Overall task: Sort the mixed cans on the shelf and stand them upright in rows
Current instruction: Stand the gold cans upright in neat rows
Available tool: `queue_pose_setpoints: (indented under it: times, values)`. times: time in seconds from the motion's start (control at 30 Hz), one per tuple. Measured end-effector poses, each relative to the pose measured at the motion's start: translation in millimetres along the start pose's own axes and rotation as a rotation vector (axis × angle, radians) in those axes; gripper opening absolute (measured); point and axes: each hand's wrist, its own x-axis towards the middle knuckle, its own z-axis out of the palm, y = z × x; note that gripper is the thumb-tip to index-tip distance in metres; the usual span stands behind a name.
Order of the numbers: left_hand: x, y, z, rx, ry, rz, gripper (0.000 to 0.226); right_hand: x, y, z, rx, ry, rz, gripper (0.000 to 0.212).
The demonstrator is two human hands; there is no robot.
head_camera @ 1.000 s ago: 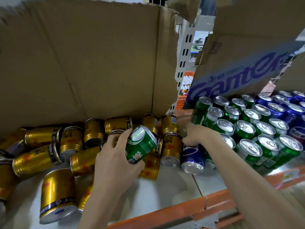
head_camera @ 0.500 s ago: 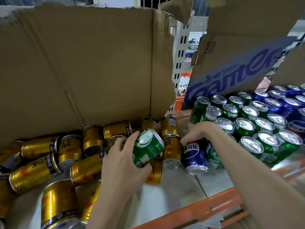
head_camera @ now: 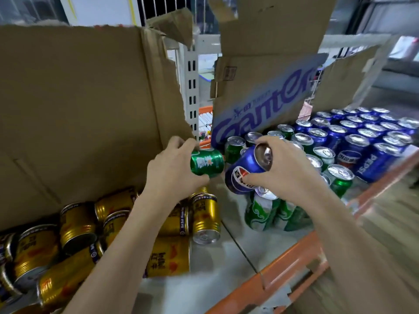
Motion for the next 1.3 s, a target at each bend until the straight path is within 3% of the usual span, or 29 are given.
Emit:
queue_pose_setpoints:
  times: [0.1,0.27,0.43,0.6,0.87,1.07,1.17,1.3]
  values:
    - [34,17,20,0.08,-0.093,0.107,0.066,-24,6,-8,0.059,0.19,-0.058,0.07]
    - [64,32,64,0.186,-0.22,0.306,0.057,-43,21,1,0.195,0.365,-0.111,0.072]
    - [69,35,93,0.096,-0.243,0.283,0.071,-41,35,8,0.229,0.425,-0.163,0.074]
    - [77,43,100,-0.009,-0.282,0.231,0.064,-26,50,8,0.235,0.486,-0.185,0.075]
    - [73,104,68,-0.138,-0.1,0.187,0.046,9,100,-19,0.306,0.48,-0.231,0.074]
    - [71,202,106,-0.151,-0.079,0.08,0.043,34,191,-76,0.286,0.443,-0.244,0.073]
    - [83,250,143,-0.063,-0.117,0.058,0.048,49,250,-103,0.201,0.369,-0.224,0.073]
    - [97,287,183,0.047,-0.078,-0.037,0.08,74,316,-116,0.104,0.199,-0.261,0.075]
